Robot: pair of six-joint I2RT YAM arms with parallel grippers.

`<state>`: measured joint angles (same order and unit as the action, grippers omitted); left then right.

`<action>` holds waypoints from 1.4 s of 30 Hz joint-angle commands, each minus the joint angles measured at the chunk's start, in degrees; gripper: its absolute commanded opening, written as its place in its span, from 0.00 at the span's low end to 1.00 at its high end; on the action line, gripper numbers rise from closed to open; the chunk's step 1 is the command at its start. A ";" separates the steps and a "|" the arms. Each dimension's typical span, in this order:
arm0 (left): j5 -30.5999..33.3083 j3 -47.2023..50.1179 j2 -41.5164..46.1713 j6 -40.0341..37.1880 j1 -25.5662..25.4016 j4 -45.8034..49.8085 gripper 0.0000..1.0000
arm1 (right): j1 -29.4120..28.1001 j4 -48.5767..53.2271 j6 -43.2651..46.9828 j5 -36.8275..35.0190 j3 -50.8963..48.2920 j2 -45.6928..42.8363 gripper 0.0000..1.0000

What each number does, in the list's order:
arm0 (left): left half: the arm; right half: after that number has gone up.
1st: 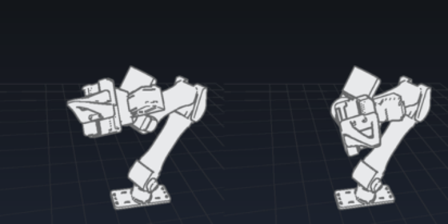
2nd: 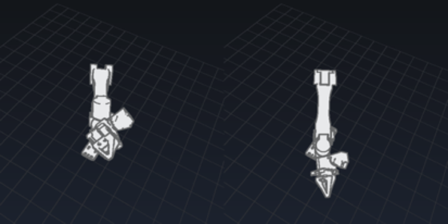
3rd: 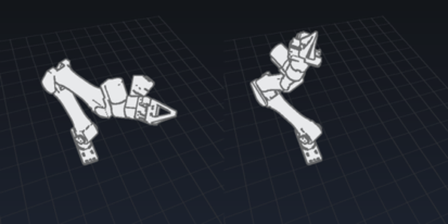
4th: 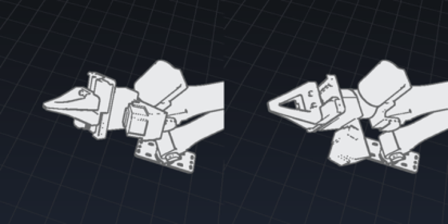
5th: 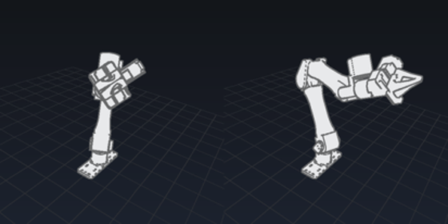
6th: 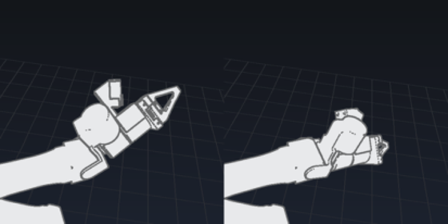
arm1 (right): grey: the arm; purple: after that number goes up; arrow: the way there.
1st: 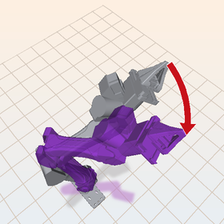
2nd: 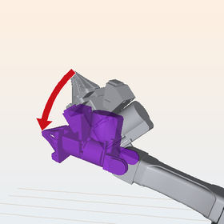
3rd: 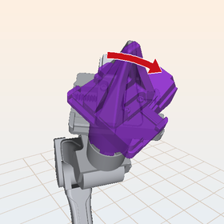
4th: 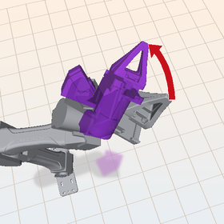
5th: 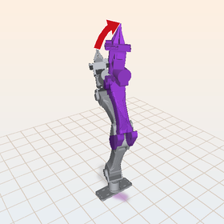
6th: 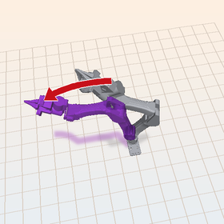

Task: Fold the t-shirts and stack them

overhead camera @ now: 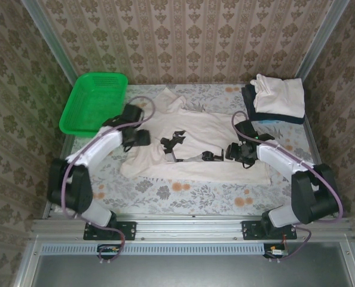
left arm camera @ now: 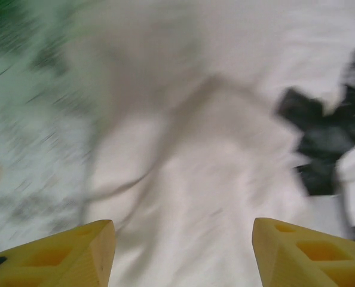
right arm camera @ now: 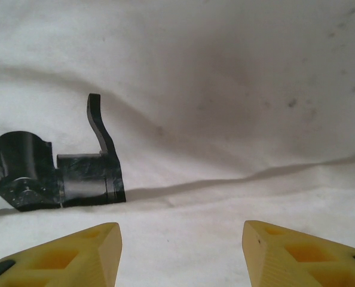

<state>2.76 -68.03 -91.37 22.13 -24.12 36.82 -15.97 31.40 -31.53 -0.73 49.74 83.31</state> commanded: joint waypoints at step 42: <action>-11.05 18.71 11.75 -3.20 3.99 -34.04 0.00 | -13.48 -17.12 0.67 4.76 3.15 8.05 0.57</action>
<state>-6.68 -51.03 -83.37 16.38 -20.56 9.69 -29.52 14.31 -31.46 4.95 52.38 90.30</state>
